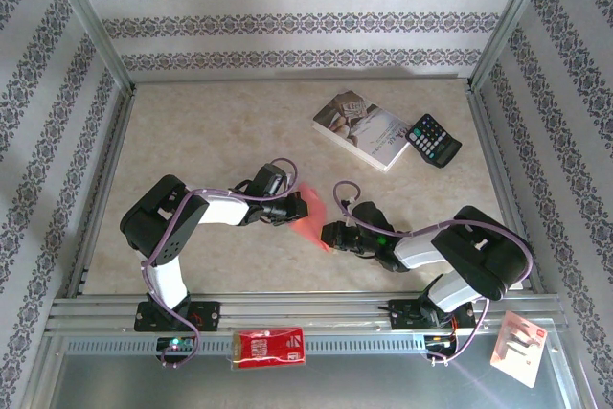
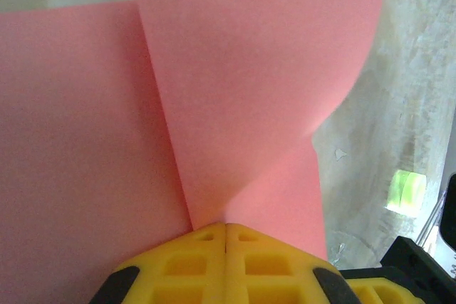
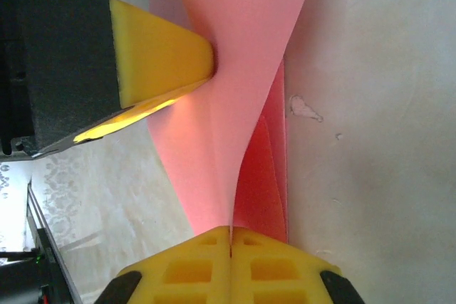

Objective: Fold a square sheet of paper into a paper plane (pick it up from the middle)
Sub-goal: Fourth fold the wing at the center of the table.

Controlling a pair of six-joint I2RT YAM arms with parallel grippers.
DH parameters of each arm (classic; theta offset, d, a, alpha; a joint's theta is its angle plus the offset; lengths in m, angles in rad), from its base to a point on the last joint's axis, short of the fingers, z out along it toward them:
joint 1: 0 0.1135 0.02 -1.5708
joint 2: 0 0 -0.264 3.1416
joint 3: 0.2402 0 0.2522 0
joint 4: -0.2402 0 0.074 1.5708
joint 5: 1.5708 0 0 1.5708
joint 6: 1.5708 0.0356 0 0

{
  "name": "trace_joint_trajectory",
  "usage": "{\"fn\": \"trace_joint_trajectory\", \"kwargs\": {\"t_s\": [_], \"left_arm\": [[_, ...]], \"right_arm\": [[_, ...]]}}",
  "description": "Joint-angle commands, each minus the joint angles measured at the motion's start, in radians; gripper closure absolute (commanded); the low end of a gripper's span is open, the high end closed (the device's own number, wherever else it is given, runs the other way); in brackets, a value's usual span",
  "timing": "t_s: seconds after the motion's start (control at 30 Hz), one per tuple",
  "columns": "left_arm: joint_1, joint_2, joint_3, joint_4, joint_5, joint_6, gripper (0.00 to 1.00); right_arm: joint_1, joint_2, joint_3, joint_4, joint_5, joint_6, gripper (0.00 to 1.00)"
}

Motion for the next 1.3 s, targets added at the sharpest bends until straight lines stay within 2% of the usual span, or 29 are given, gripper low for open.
{"fn": "trace_joint_trajectory", "kwargs": {"t_s": [0.0, 0.13, 0.37, 0.5, 0.67, 0.9, 1.27], "left_arm": [[0.021, 0.037, -0.036, -0.050, -0.068, 0.020, 0.98], [0.022, 0.037, -0.037, -0.051, -0.066, 0.021, 0.99], [0.025, 0.032, -0.035, -0.059, -0.063, 0.027, 0.99], [0.024, 0.029, -0.037, -0.058, -0.063, 0.024, 0.98], [0.024, 0.029, -0.035, -0.061, -0.062, 0.025, 0.99], [0.026, 0.028, -0.033, -0.064, -0.062, 0.027, 0.99], [0.027, 0.028, -0.034, -0.064, -0.059, 0.029, 0.99]], "right_arm": [[0.016, 0.014, -0.032, -0.011, 0.019, 0.024, 0.97], [0.003, 0.002, -0.044, -0.016, 0.014, 0.019, 0.97], [0.009, -0.088, -0.019, -0.102, -0.002, -0.048, 0.88], [0.020, -0.116, -0.025, -0.150, 0.008, -0.066, 0.87], [0.028, -0.132, -0.040, -0.168, 0.023, -0.065, 0.87], [0.029, -0.143, -0.044, -0.211, 0.053, -0.072, 0.93], [0.025, -0.138, -0.028, -0.283, 0.074, -0.098, 0.94]]}}
